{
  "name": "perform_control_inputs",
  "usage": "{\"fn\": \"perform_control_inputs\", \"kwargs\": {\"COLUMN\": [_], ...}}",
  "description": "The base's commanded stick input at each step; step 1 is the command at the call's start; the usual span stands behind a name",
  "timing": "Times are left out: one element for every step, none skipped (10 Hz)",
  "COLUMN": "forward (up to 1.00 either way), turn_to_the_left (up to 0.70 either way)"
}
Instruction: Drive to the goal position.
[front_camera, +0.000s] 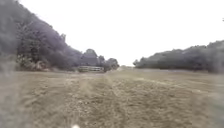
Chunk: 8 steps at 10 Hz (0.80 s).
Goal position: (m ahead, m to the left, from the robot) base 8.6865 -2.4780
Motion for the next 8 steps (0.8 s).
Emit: {"fn": "perform_control_inputs", "kwargs": {"forward": [0.60,0.60,0.60,0.60,0.60,0.60,0.60,0.60], "turn_to_the_left": [-0.15,-0.15,-0.15,-0.15,-0.15,-0.15,-0.15,-0.15]}}
